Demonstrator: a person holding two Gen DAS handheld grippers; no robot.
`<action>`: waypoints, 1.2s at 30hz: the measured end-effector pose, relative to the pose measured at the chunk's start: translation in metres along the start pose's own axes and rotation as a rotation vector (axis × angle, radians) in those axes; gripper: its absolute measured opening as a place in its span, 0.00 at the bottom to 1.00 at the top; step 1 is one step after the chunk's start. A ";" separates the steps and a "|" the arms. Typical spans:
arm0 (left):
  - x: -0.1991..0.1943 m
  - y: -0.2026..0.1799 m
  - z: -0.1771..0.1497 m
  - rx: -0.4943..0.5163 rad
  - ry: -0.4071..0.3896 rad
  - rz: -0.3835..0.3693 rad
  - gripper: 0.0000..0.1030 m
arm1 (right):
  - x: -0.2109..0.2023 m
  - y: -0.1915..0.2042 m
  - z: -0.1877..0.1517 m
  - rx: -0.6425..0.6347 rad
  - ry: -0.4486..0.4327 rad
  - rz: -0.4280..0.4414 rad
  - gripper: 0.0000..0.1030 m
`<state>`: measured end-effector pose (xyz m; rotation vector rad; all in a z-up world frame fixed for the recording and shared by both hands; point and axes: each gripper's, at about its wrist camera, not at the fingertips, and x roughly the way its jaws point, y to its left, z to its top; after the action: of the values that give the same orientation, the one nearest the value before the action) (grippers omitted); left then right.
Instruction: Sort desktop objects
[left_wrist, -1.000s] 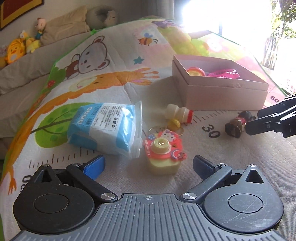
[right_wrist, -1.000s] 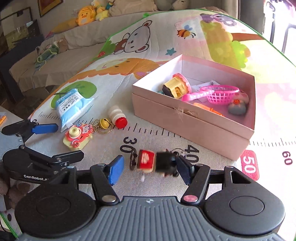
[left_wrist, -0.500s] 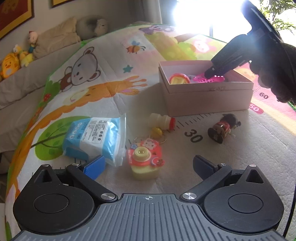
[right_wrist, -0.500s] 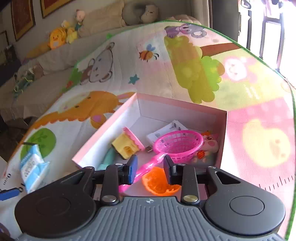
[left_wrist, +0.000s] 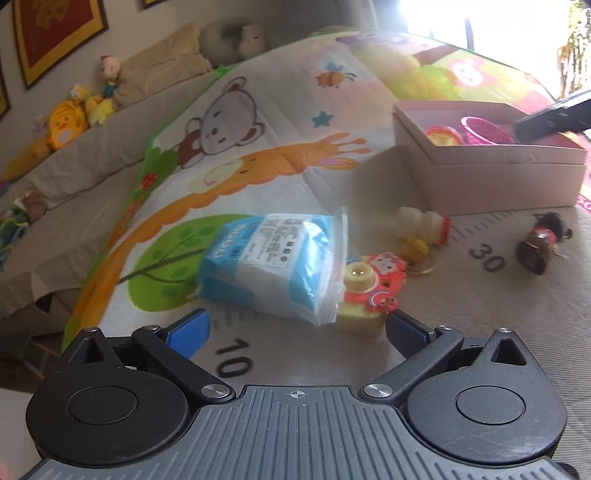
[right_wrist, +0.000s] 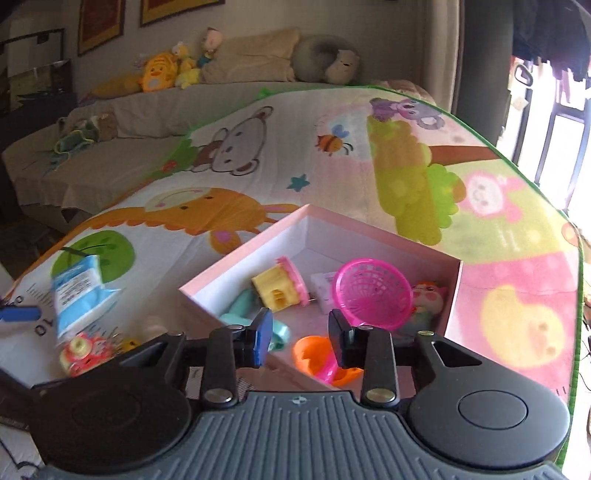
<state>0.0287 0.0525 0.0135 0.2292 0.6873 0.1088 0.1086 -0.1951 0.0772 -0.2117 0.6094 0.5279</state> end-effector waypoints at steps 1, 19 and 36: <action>0.003 0.006 0.002 -0.015 0.001 0.040 1.00 | -0.002 0.011 -0.003 -0.023 0.006 0.035 0.33; -0.023 -0.008 -0.013 -0.026 -0.014 -0.230 1.00 | 0.055 0.081 -0.016 -0.166 0.157 0.191 0.20; -0.026 -0.067 -0.014 0.082 -0.005 -0.387 1.00 | -0.037 0.014 -0.081 0.110 0.107 0.054 0.63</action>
<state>0.0014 -0.0146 0.0022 0.1711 0.7210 -0.2898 0.0357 -0.2261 0.0337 -0.1207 0.7477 0.5357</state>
